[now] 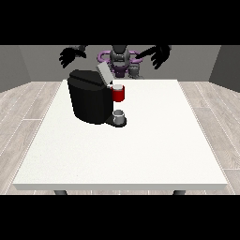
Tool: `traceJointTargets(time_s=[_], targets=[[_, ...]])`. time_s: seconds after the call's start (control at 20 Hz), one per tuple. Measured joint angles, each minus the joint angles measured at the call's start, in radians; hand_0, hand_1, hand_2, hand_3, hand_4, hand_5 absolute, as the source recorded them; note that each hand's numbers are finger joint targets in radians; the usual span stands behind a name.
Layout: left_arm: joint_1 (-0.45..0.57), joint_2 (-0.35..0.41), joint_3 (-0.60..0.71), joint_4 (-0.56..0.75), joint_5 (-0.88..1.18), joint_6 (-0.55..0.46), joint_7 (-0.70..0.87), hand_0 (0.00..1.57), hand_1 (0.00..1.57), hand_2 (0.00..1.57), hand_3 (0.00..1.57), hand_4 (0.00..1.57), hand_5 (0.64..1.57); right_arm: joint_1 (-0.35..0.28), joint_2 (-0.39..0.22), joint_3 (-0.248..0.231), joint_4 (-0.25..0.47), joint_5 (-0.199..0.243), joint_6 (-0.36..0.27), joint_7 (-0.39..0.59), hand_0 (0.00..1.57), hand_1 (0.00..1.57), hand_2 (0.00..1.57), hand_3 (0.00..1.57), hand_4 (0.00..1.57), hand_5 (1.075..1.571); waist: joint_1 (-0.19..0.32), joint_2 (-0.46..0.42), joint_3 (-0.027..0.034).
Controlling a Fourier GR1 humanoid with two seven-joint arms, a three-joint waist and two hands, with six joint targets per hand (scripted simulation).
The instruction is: Insert the coffee pod into the coffee machine and close the lid
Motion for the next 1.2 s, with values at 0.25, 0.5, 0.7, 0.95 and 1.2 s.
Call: traceJointTargets(time_s=[0.25,0.5,0.7,0.95,1.2], targets=[[0.122,-0.065,0.042,-0.009,0.078,-0.011,-0.049,0.0,0.0,0.0,0.0,0.23,1.571,-0.008,-0.041,0.008,-0.047,-0.01,0.046,0.043,0.0,0.0,0.0,0.0,0.04,1.571,0.064,-0.078,0.0],[0.189,-0.123,0.061,-0.039,0.147,-0.047,-0.028,0.0,0.0,0.0,0.0,0.0,1.571,-0.046,-0.064,0.008,-0.061,-0.02,0.072,0.089,0.0,0.0,0.0,0.0,0.0,1.571,0.139,-0.122,0.0004],[0.24,-0.164,0.05,-0.09,0.186,-0.058,-0.017,0.0,0.0,0.0,0.0,0.0,1.571,-0.084,-0.083,0.021,-0.066,-0.013,0.094,0.137,0.0,0.0,0.0,0.0,0.14,1.571,0.178,-0.131,0.0005],[0.31,-0.194,0.039,-0.169,0.242,-0.097,-0.004,0.0,0.0,0.0,0.0,0.0,1.571,-0.119,-0.094,0.029,-0.044,0.012,0.105,0.134,0.0,0.0,0.0,0.0,0.0,1.571,0.231,-0.113,0.0008],[0.37,-0.198,0.004,-0.276,0.303,-0.098,0.024,0.0,0.0,0.0,0.0,0.22,1.571,-0.157,-0.078,0.038,-0.001,0.029,0.11,0.119,0.0,0.0,0.0,0.0,0.0,1.571,0.249,-0.079,0.0009]])
